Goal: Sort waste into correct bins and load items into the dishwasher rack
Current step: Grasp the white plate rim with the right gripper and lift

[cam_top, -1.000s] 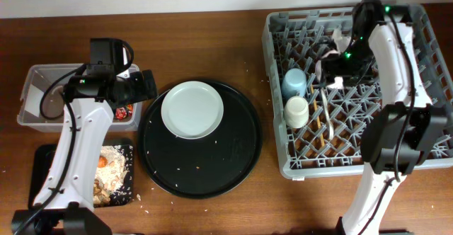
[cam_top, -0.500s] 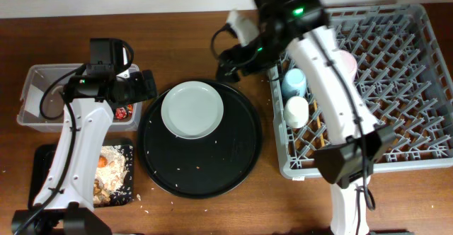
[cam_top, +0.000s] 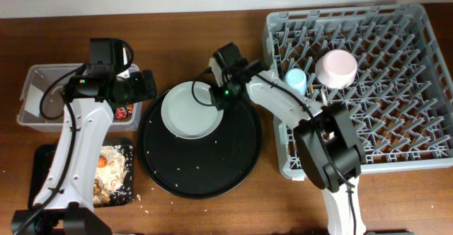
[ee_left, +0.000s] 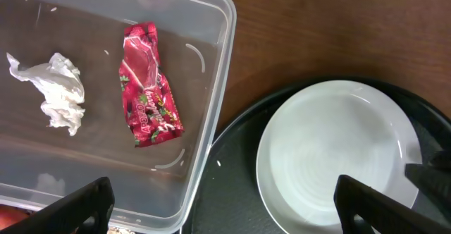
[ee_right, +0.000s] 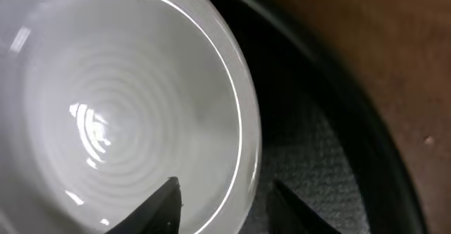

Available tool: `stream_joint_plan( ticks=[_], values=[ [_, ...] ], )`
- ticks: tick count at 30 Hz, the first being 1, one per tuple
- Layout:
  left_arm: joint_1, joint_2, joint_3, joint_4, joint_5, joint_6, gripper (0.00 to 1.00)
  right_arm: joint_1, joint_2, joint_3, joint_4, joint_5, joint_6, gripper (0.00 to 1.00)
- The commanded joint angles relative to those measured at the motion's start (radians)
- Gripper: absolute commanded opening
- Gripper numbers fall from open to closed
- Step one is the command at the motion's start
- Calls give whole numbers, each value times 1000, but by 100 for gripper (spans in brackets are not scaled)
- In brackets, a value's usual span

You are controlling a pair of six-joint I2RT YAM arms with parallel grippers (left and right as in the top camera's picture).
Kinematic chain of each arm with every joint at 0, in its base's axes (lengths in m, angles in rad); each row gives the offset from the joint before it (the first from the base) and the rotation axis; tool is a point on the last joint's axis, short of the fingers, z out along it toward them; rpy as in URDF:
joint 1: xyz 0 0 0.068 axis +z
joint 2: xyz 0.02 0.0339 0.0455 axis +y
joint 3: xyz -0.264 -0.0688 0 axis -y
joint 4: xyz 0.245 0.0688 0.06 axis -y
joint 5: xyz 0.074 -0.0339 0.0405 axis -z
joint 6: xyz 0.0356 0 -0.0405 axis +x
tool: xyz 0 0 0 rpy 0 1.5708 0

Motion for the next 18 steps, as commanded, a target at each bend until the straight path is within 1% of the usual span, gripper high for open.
stream_joint_plan(
  ticks=[1, 3, 5, 6, 7, 8, 9, 10, 14, 17, 18],
  values=[
    [-1, -2, 5, 2, -11, -6, 99, 19, 0, -55, 58, 70, 28, 43],
    [-1, -2, 5, 2, -11, -6, 99, 24, 0, -84, 92, 69, 28, 43],
    [-1, -2, 5, 2, -11, -6, 99, 31, 0, -112, 104, 67, 28, 40],
    [-1, -2, 5, 2, -11, -6, 99, 36, 2, -119, 104, 67, 28, 36],
    [-1, -2, 5, 2, -11, -6, 99, 38, 5, -121, 103, 66, 28, 27],
    [-1, -2, 5, 2, -11, -6, 99, 38, 9, -121, 105, 66, 28, 15],
    [-1, -2, 5, 2, -11, -6, 99, 38, 11, -121, 104, 67, 28, 11],
    [-1, -2, 5, 2, -11, -6, 99, 38, 12, -121, 103, 66, 28, 4],
    [-1, -2, 5, 2, -11, -6, 99, 32, -34, -87, 97, 62, 28, 4],
    [-1, -2, 5, 2, -11, -6, 99, 27, -161, -1, 1, 64, 28, 4],
    [-1, -2, 5, 2, -11, -6, 99, 26, -201, 2, -19, 71, 27, 4]
  ],
)
